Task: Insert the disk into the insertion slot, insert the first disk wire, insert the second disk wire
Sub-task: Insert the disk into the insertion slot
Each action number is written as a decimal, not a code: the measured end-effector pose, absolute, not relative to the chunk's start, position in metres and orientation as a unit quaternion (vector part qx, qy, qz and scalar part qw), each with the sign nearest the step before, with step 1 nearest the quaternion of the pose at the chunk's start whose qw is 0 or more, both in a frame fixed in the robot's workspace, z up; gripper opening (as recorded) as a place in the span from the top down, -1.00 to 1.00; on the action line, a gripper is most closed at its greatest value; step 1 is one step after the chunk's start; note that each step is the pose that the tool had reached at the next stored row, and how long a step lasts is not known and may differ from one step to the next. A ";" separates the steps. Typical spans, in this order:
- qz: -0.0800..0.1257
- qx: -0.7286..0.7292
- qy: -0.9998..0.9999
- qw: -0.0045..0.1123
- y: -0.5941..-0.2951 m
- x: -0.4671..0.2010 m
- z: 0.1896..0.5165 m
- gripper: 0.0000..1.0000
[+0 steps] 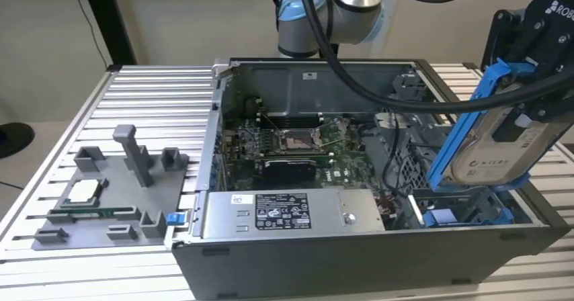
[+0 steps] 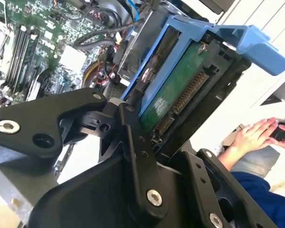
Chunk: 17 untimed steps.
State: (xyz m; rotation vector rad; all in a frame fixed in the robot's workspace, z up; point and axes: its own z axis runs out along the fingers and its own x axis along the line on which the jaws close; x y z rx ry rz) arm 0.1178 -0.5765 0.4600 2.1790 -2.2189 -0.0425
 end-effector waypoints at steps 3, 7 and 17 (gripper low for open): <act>-0.015 0.701 -0.713 0.014 -0.577 0.118 0.456 1.00; -0.017 0.701 -0.713 0.012 -0.576 0.118 0.452 1.00; -0.018 0.701 -0.713 0.011 -0.576 0.118 0.446 1.00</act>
